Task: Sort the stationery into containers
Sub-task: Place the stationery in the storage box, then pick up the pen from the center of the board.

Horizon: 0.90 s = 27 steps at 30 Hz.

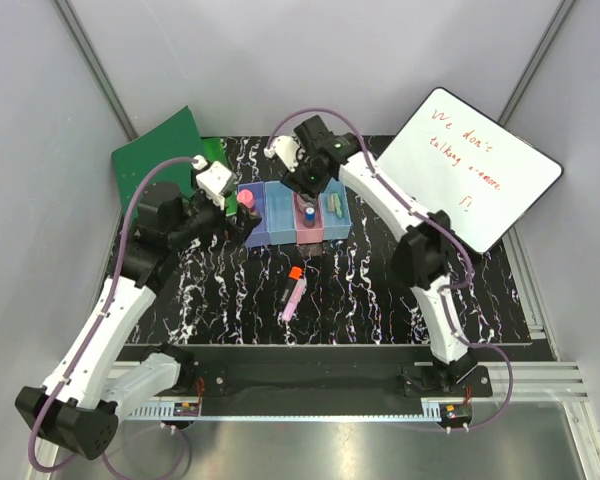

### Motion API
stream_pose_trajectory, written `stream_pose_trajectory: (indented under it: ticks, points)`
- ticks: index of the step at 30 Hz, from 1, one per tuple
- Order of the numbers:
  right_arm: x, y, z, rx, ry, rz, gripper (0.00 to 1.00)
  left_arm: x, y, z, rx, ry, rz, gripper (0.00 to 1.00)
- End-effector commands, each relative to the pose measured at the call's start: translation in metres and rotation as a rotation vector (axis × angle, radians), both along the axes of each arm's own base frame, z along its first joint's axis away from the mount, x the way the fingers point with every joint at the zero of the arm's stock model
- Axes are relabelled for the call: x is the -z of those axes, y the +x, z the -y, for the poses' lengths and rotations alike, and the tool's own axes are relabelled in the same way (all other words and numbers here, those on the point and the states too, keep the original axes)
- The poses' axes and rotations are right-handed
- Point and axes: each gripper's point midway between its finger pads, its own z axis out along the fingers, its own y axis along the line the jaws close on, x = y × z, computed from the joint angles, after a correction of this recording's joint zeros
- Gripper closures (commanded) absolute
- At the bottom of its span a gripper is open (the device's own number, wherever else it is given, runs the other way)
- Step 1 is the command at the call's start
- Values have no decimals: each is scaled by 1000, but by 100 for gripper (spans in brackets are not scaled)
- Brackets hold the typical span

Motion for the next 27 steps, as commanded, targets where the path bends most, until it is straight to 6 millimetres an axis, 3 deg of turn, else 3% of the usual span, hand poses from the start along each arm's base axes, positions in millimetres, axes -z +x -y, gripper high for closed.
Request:
stream_pose_trajectory:
  ticks: [1, 2, 3, 4, 5, 6, 7, 11, 13, 20, 27]
  points:
    - [-98, -3, 18, 135, 148, 196, 36, 27, 3, -1, 15, 48, -49, 1]
    - [-101, -3, 30, 180, 140, 206, 35, 40, 1, -1, 11, 70, -96, 1]
    - [-121, -12, 39, 188, 163, 234, 35, 56, 6, -1, 2, 101, -142, 1]
    - [-108, -17, 50, 208, 131, 220, 35, 66, 8, -3, -11, 131, -168, 1]
    - [-110, -21, 58, 214, 121, 233, 35, 78, 7, -3, -30, 185, -199, 1]
    - [-129, -30, 68, 219, 139, 273, 35, 90, 11, -3, -41, 220, -233, 1]
    - [-117, -34, 76, 224, 115, 273, 35, 97, 11, -2, -47, 238, -255, 1]
    - [-144, -54, 106, 234, 117, 359, 34, 116, 3, 20, -21, 274, -354, 1]
    - [-147, -59, 112, 244, 114, 371, 34, 120, -1, 30, -25, 277, -389, 1]
    - [-185, -74, 123, 265, 179, 442, 37, 171, -13, 50, -31, 306, -581, 1]
    - [-191, -79, 124, 274, 206, 444, 38, 210, -21, 73, -20, 292, -772, 1]
